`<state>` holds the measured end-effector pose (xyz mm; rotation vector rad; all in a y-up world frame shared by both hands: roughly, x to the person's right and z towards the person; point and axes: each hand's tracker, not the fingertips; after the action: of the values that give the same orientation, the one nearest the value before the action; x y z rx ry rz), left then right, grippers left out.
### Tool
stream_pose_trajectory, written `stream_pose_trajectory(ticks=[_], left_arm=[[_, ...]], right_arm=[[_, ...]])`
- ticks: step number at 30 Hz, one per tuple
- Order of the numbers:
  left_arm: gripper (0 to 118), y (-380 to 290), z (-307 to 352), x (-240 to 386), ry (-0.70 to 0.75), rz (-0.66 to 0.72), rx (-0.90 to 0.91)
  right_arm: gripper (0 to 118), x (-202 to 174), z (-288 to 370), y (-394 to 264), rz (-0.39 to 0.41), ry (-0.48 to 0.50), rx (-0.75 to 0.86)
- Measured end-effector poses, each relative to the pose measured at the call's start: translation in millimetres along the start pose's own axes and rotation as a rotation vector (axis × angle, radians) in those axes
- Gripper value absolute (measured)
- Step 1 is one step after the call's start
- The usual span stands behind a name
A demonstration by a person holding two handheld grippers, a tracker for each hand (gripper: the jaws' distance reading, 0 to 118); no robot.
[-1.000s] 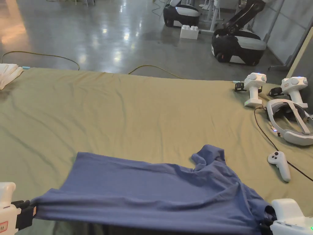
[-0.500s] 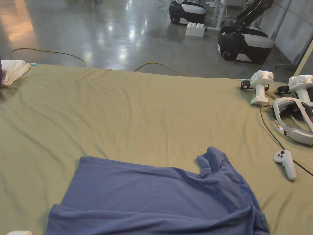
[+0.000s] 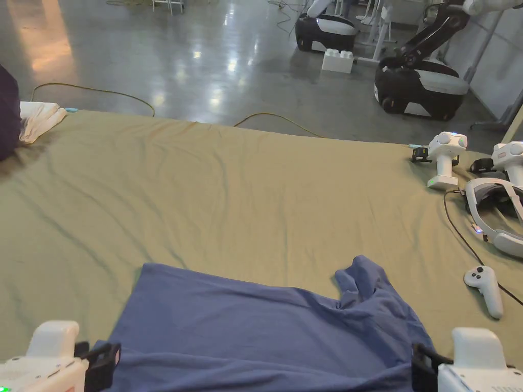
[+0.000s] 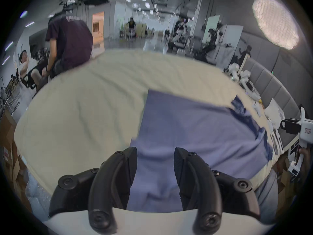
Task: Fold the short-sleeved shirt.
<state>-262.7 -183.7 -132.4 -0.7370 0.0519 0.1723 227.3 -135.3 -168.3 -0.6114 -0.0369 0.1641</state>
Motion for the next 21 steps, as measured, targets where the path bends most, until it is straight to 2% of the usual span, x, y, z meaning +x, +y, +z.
stream_pose_trajectory(ticks=[7, 12, 14, 15, 16, 17, 19, 20, 21], left_arm=[[51, 56, 31, 46, 0.022, -0.039, 0.367], [49, 78, 47, 66, 0.092, -0.089, 0.568], [42, 83, 47, 71, 0.108, -0.112, 0.584], [32, 85, 48, 73, 0.114, -0.124, 0.593], [21, 86, 47, 74, 0.123, -0.126, 0.593], [11, 87, 48, 76, 0.124, -0.13, 0.593], [4, 87, 45, 75, 0.123, -0.133, 0.594], [1, 87, 45, 75, 0.114, -0.133, 0.597], [0, 87, 46, 75, 0.11, -0.131, 0.6]], right_arm=[[64, -46, 8, 51, -0.095, 0.044, 0.355], [64, -75, 20, 71, -0.092, 0.025, 0.542], [62, -82, 23, 74, -0.091, 0.02, 0.587], [56, -86, 23, 76, -0.092, 0.014, 0.602], [43, -88, 24, 77, -0.095, 0.015, 0.605], [16, -89, 25, 79, -0.103, 0.018, 0.61], [9, -93, 25, 80, -0.132, -0.009, 0.631], [2, -92, 24, 80, -0.139, 0.013, 0.638], [1, -92, 24, 80, -0.141, 0.032, 0.649]])
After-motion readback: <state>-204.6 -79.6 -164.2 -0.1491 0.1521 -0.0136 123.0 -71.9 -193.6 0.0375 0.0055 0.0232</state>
